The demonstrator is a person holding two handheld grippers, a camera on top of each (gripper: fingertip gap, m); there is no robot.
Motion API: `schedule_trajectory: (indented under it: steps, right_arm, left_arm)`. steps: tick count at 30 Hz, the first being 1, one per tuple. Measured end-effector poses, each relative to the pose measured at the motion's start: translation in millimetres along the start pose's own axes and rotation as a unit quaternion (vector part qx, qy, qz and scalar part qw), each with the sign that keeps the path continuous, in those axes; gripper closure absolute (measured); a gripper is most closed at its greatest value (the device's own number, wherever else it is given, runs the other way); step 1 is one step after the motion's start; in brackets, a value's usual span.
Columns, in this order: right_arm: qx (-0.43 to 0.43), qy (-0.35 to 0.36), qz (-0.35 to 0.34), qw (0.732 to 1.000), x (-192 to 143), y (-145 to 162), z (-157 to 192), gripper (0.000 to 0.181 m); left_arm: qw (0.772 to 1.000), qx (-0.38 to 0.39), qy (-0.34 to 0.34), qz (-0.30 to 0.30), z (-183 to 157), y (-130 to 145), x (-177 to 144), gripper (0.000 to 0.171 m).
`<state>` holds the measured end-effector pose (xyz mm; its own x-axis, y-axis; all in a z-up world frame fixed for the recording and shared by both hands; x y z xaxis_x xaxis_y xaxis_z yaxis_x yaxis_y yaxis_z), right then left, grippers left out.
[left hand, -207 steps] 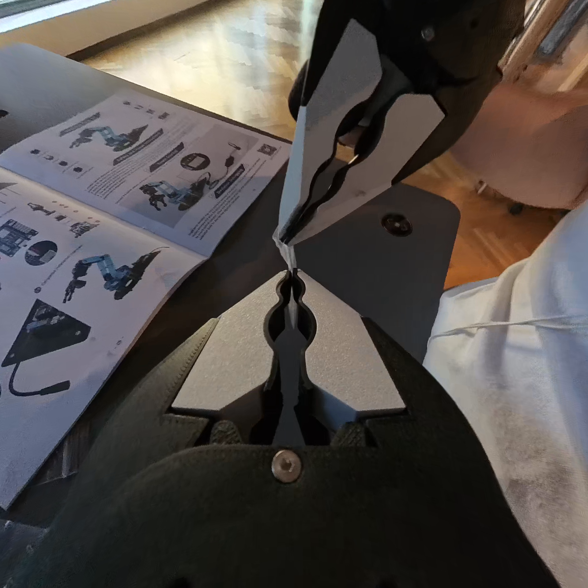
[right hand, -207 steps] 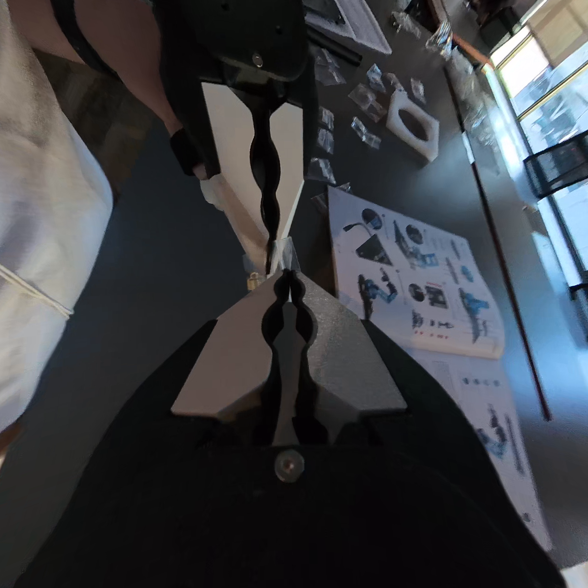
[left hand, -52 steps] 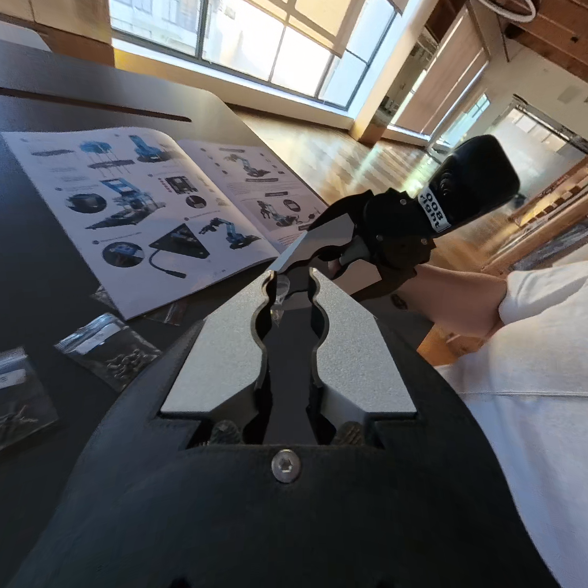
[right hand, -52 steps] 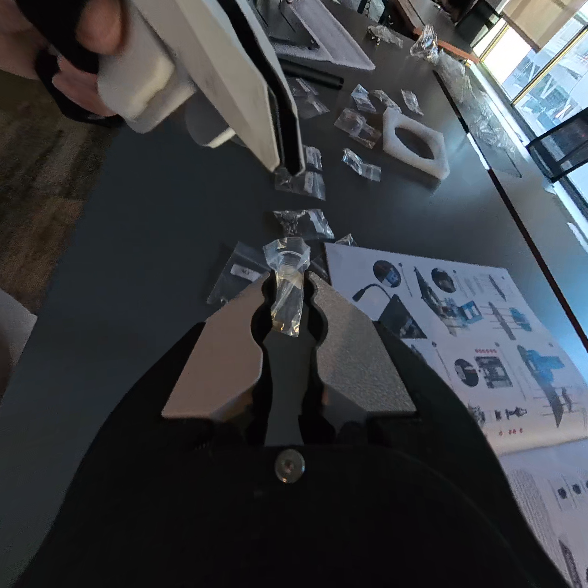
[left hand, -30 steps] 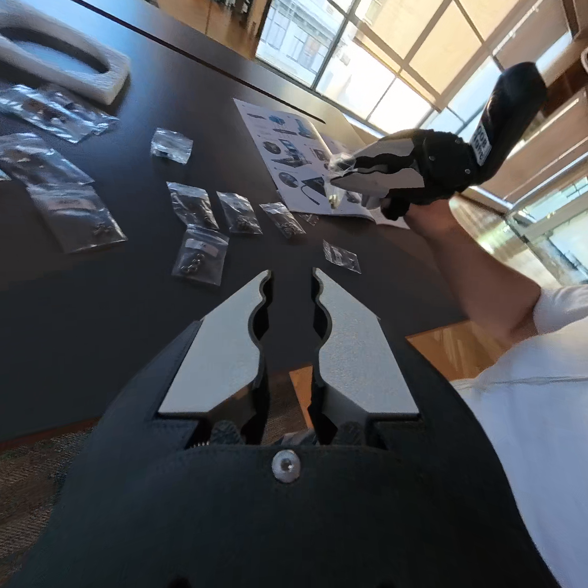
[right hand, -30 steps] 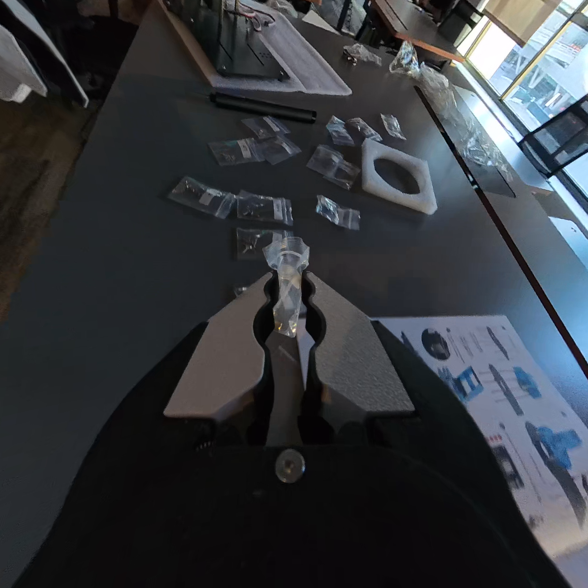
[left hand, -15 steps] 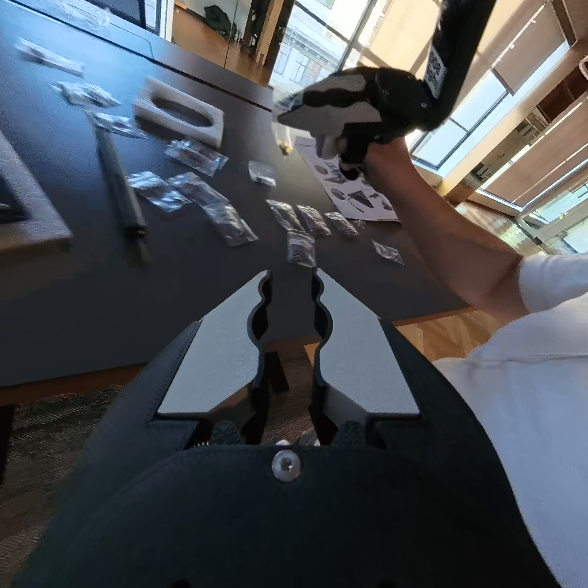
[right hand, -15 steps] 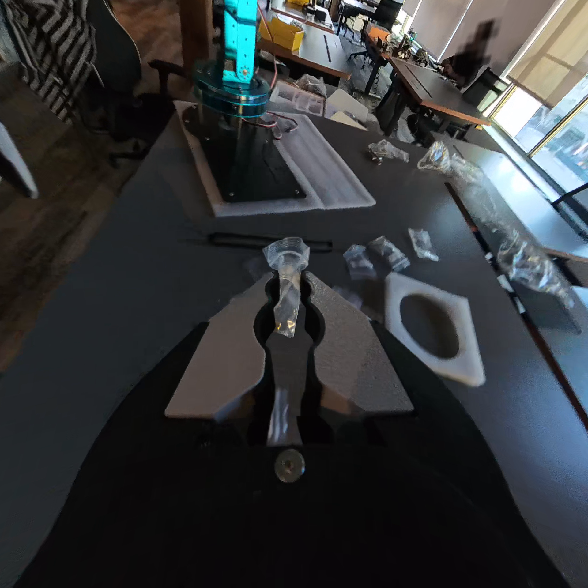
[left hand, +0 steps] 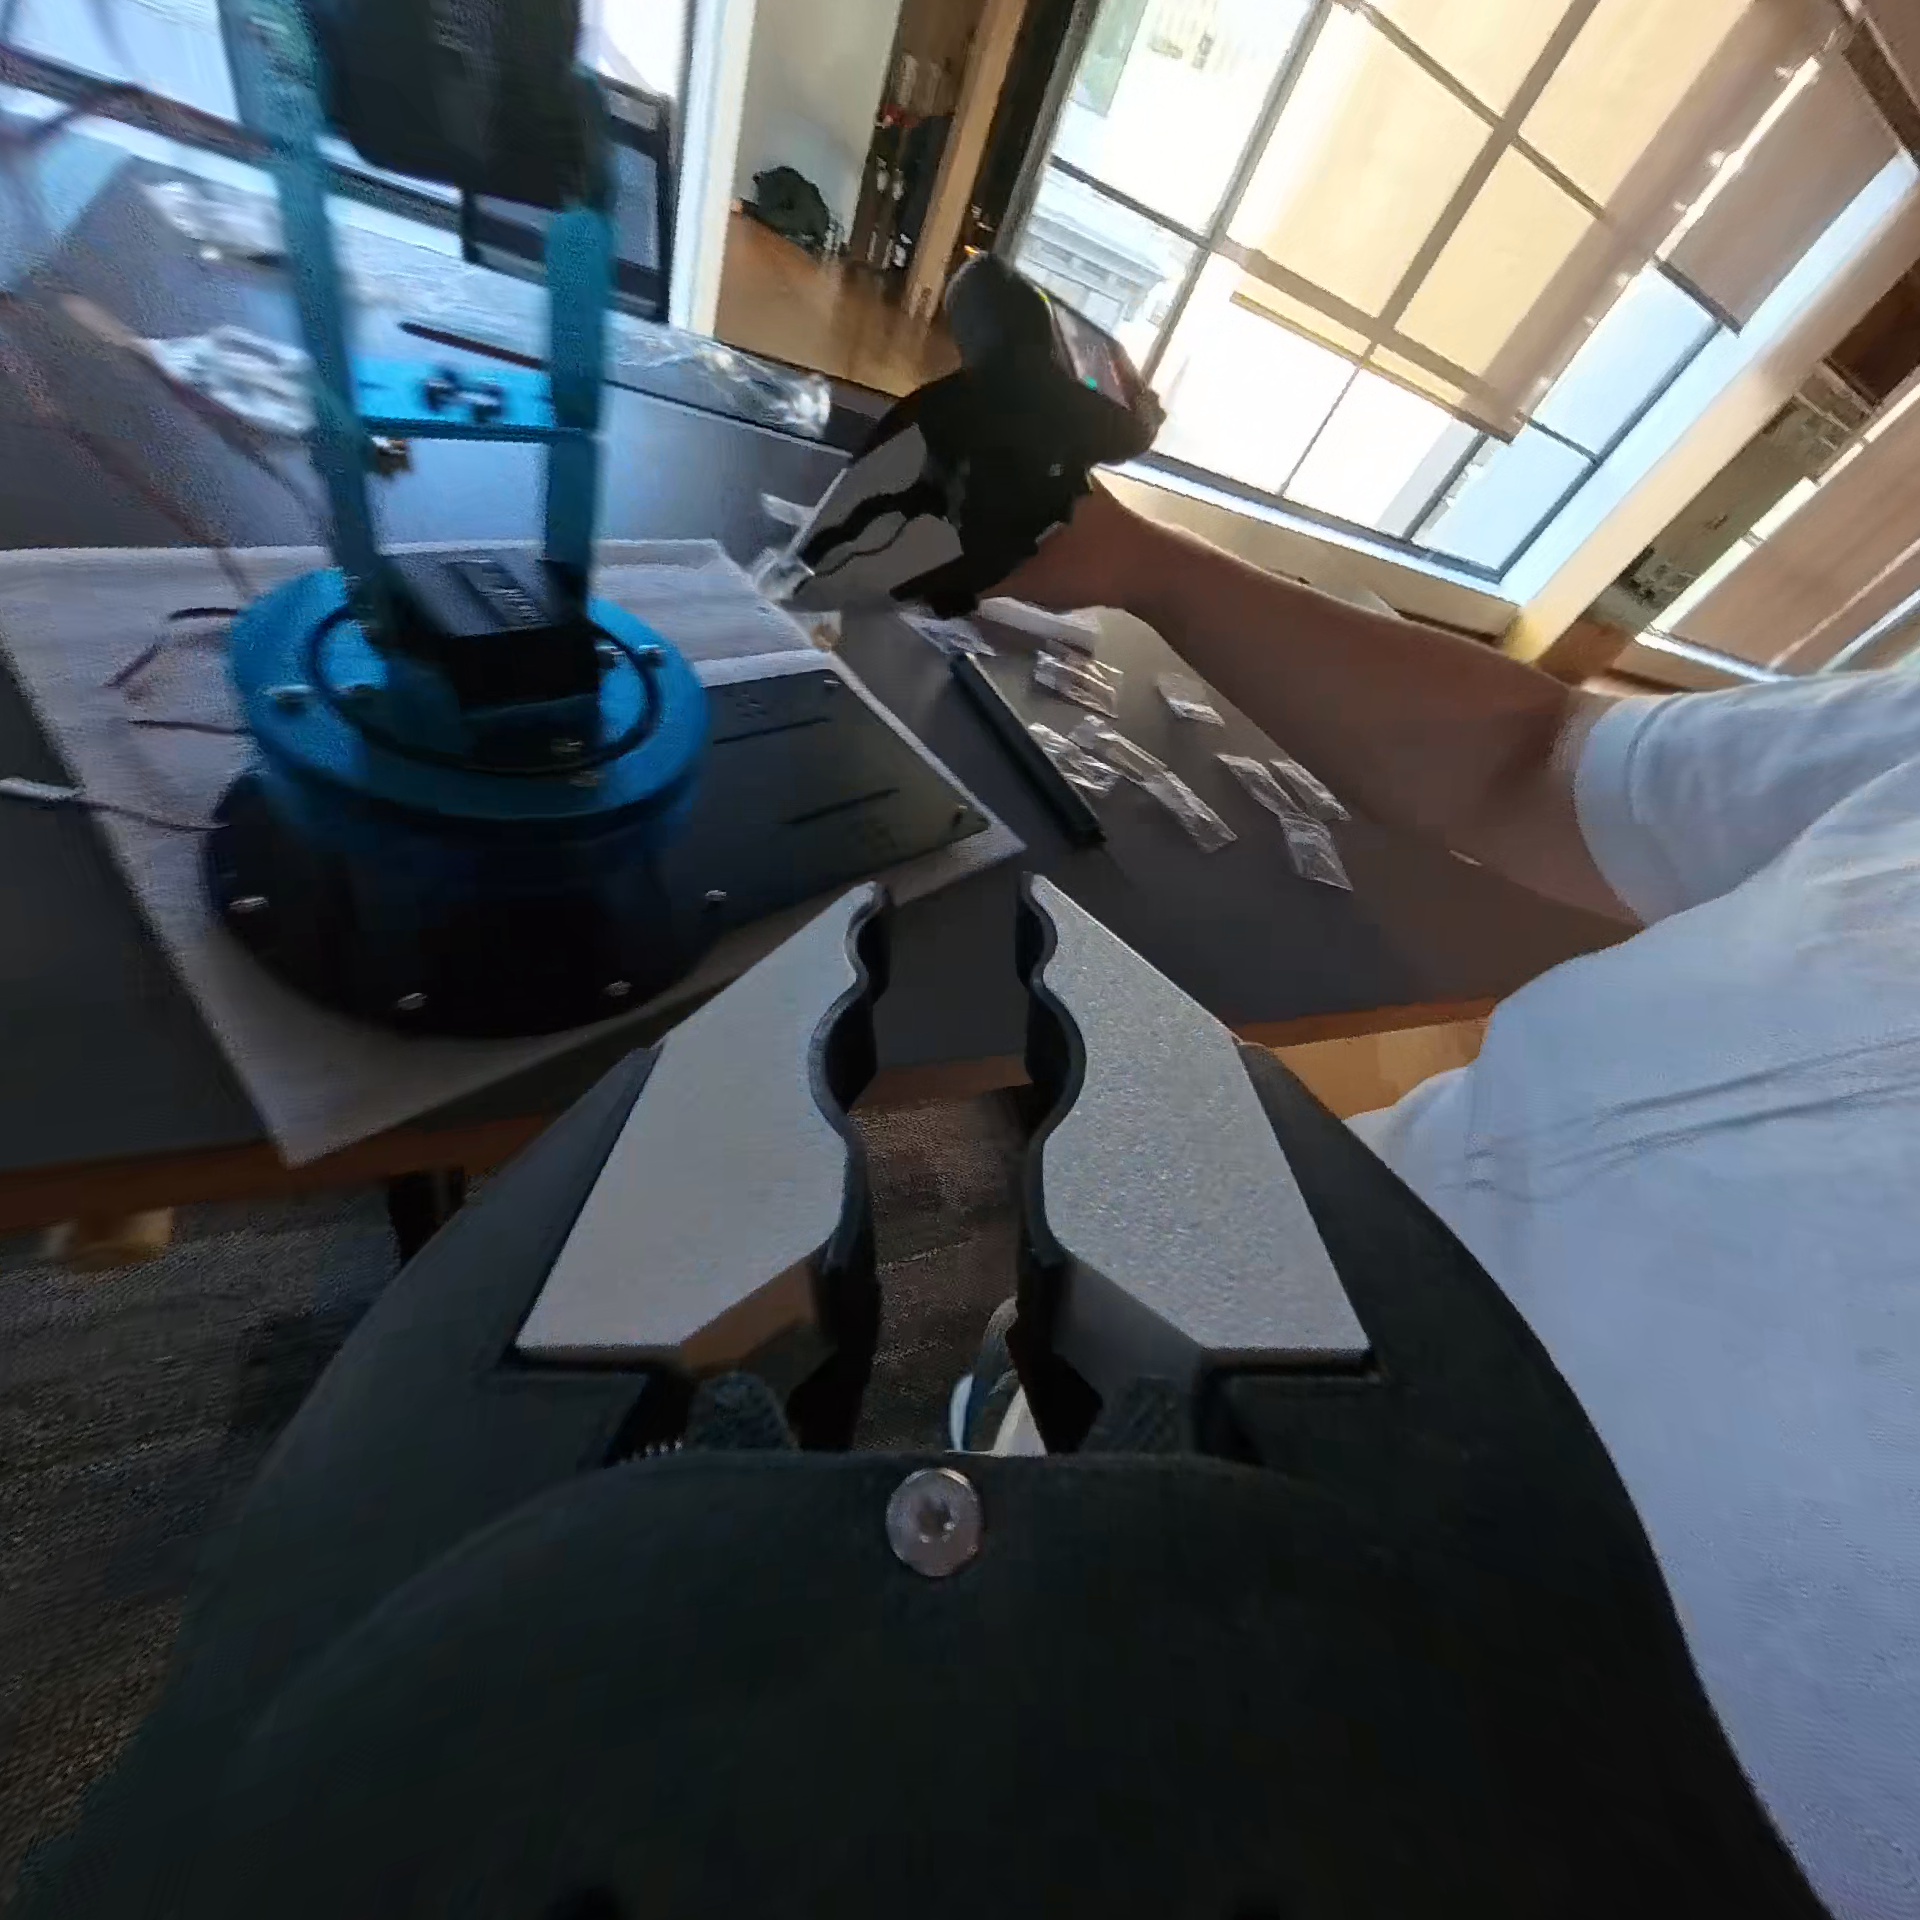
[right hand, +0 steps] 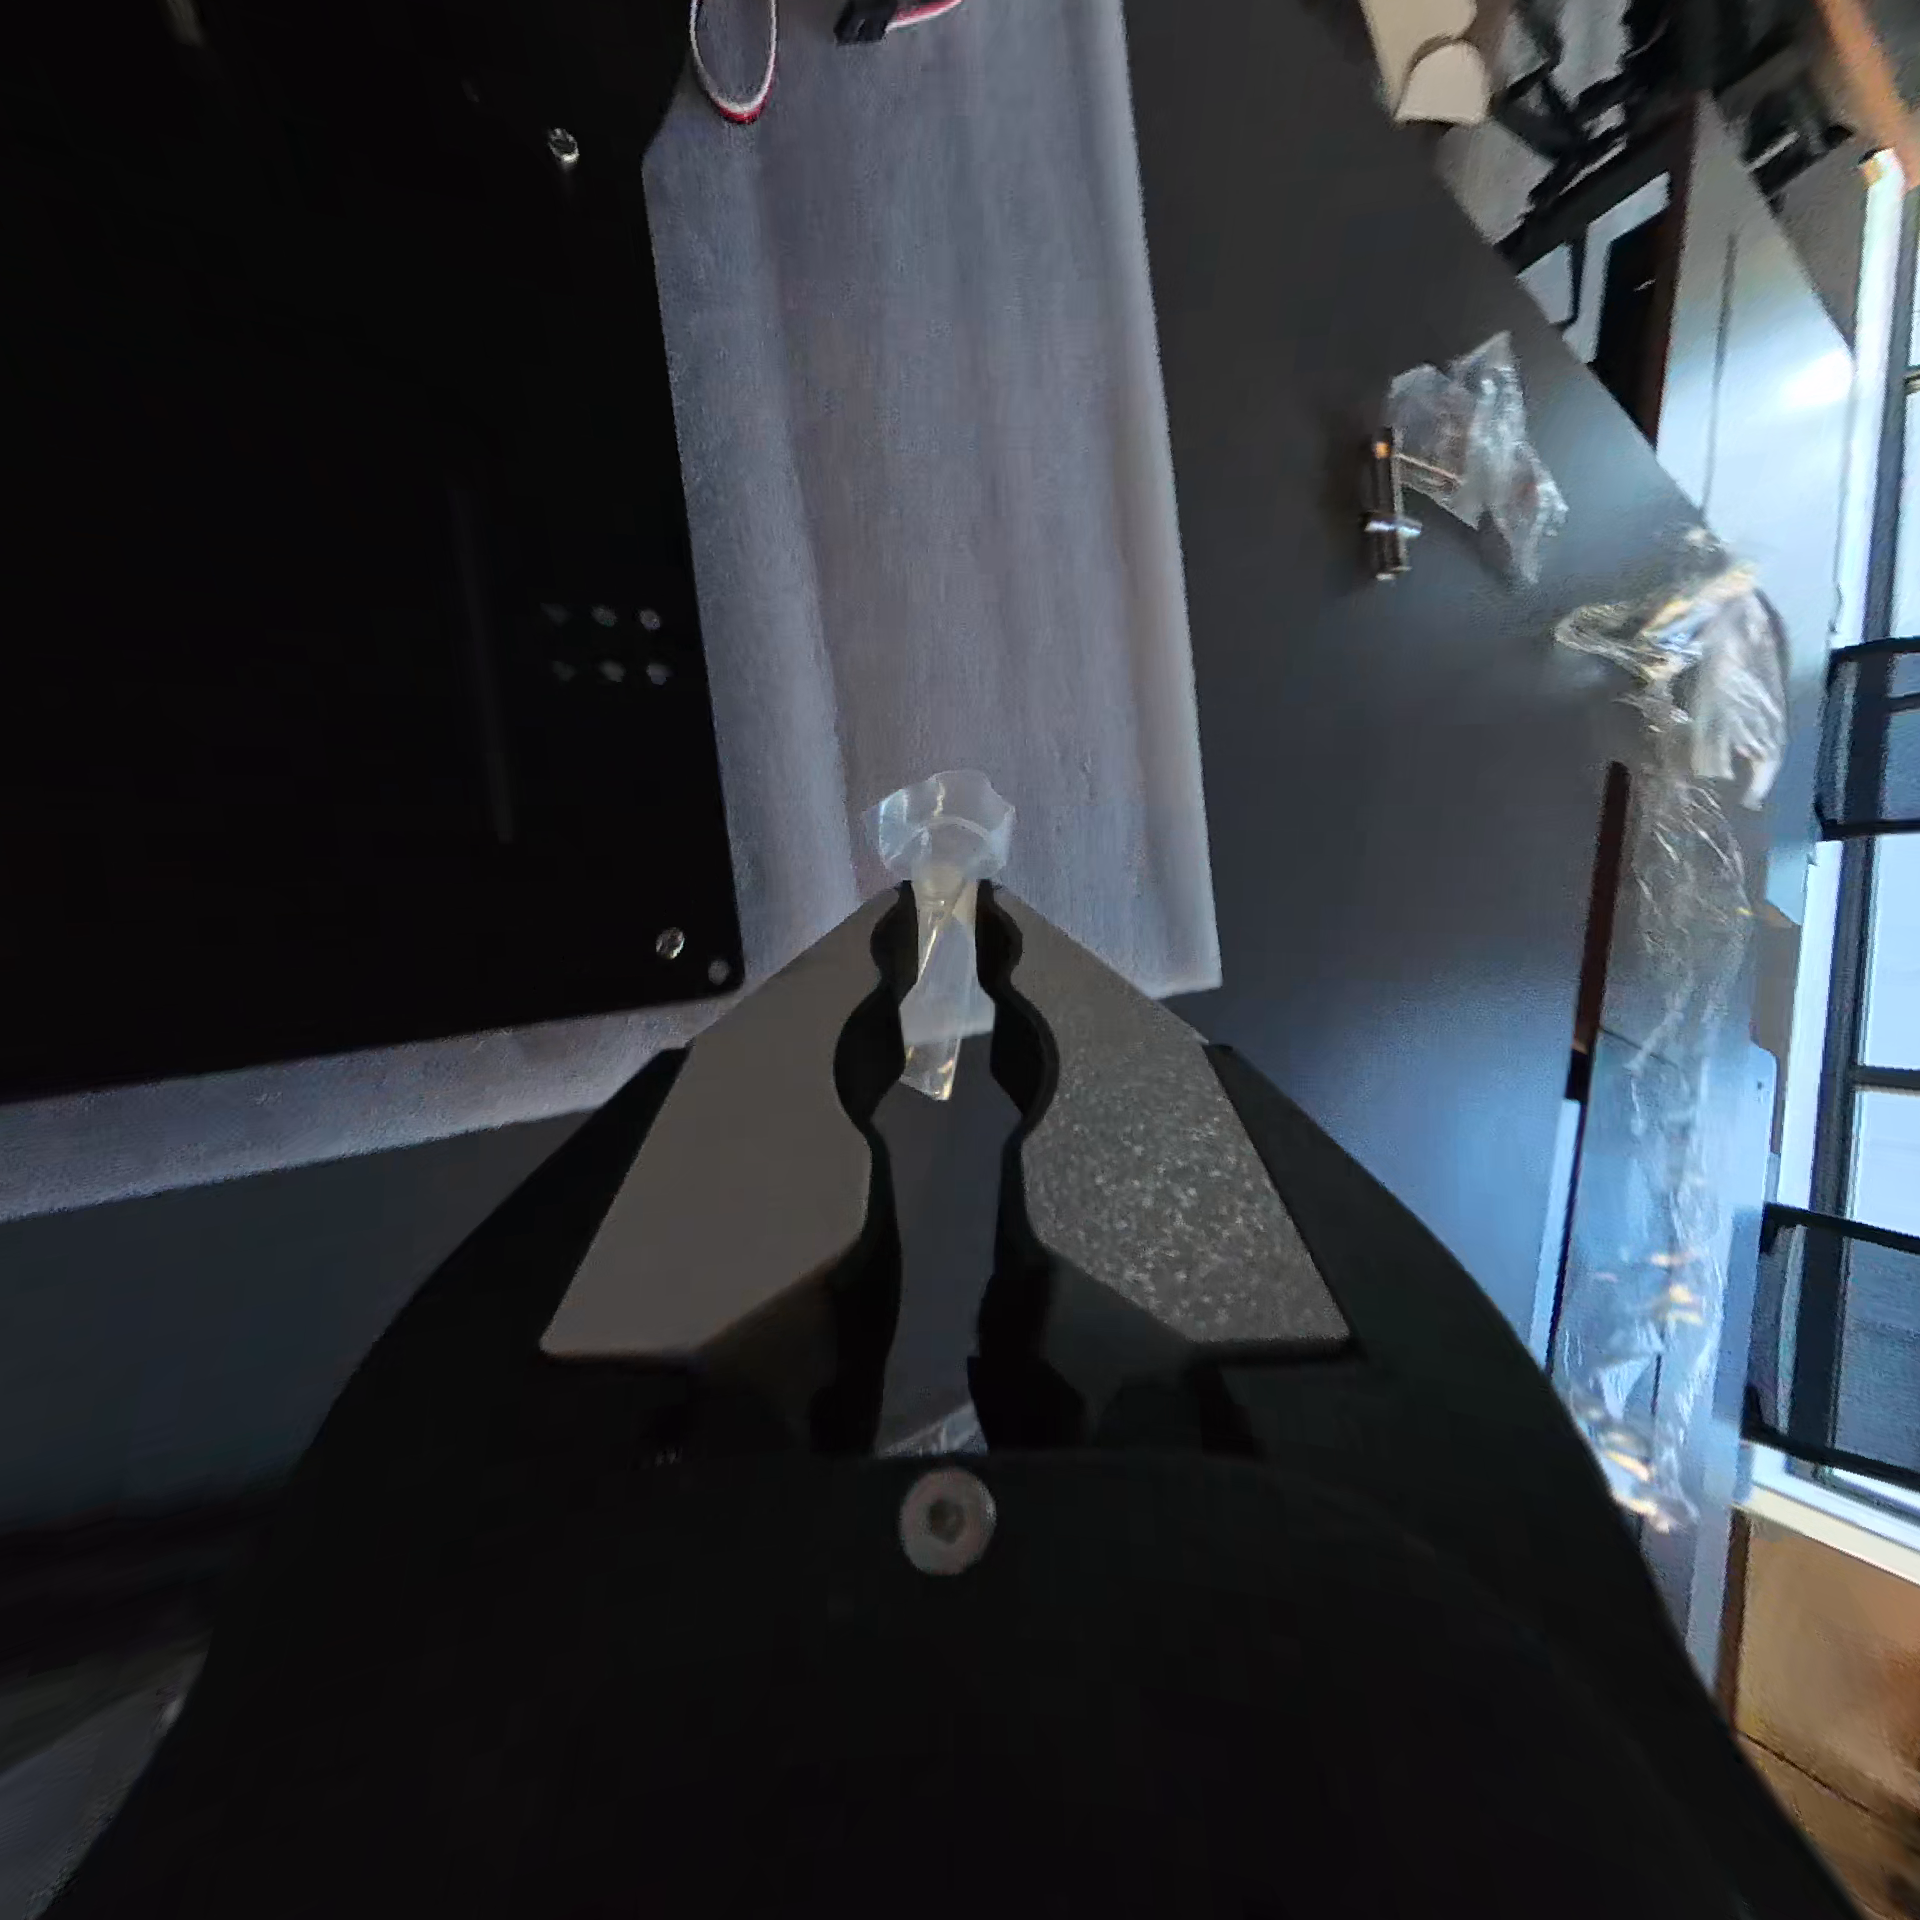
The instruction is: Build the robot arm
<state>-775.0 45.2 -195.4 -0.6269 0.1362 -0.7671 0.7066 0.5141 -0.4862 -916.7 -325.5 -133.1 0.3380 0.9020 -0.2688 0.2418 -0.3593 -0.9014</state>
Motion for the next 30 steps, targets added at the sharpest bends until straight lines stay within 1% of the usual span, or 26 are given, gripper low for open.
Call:
schedule_trajectory:
  steps: [4, 7, 9, 12, 14, 16, 18, 21, 23, 25, 27, 30]
  right_arm:
    - [-0.030, -0.019, 0.030, 0.999, 22.3, -11.8, -8.1, 0.173]
    - [-0.024, -0.046, 0.017, 0.999, 32.4, -16.6, -10.7, 0.169]
    - [-0.007, -0.061, 0.009, 0.998, 38.1, -14.4, -14.3, 0.162]
    - [0.041, -0.094, -0.026, 0.994, 41.1, -7.3, -20.1, 0.156]
    - [0.073, -0.119, -0.053, 0.989, 40.4, -1.6, -23.8, 0.148]
    - [0.096, -0.138, -0.072, 0.983, 36.7, 4.9, -26.8, 0.139]
    - [0.110, -0.145, -0.094, 0.979, 30.6, 13.7, -29.1, 0.135]
    - [0.138, -0.142, -0.115, 0.974, 23.7, 30.8, -32.0, 0.135]
    - [0.161, -0.156, -0.122, 0.967, 23.2, 37.6, -29.0, 0.135]
    - [0.173, -0.167, -0.132, 0.962, 24.7, 38.7, -23.6, 0.135]
    - [0.171, -0.160, -0.119, 0.965, 28.6, 39.9, -19.5, 0.139]
    - [0.177, -0.157, -0.124, 0.964, 29.4, 40.0, -18.0, 0.142]
  left_arm:
    - [0.999, -0.016, -0.029, -0.020, 24.6, -0.2, -19.6, 0.150]
    - [0.998, -0.029, -0.043, -0.031, 33.2, 4.0, -27.5, 0.150]
    - [0.997, -0.039, -0.049, -0.036, 36.6, 8.0, -29.2, 0.150]
    - [0.996, -0.058, -0.047, -0.044, 38.0, 12.7, -28.3, 0.150]
    - [0.996, -0.069, -0.041, -0.048, 37.9, 14.3, -24.9, 0.150]
    - [0.995, -0.075, -0.038, -0.047, 37.1, 14.6, -20.0, 0.150]
    - [0.995, -0.074, -0.041, -0.048, 34.2, 13.4, -15.7, 0.150]
    - [0.995, -0.070, -0.043, -0.049, 27.6, 12.2, -11.1, 0.150]
    - [0.996, -0.069, -0.048, -0.044, 25.2, 12.6, -8.7, 0.149]
    - [0.995, -0.071, -0.049, -0.042, 23.8, 12.4, -6.9, 0.150]
    - [0.995, -0.072, -0.051, -0.042, 23.4, 11.7, -5.6, 0.150]
    - [0.995, -0.072, -0.052, -0.043, 23.8, 10.3, -3.6, 0.150]
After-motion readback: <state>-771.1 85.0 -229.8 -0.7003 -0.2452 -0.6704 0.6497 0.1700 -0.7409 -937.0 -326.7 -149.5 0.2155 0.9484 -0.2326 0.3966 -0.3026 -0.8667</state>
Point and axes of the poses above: each gripper's, where its closed fingertips meet, x out along the fingers, y out of its underside, z = x × y across the jaws, the point moved 10 cm from there along -x, back along the fingers, and after that the axes turned 5 degrees about -y, right-handed, at the moved point
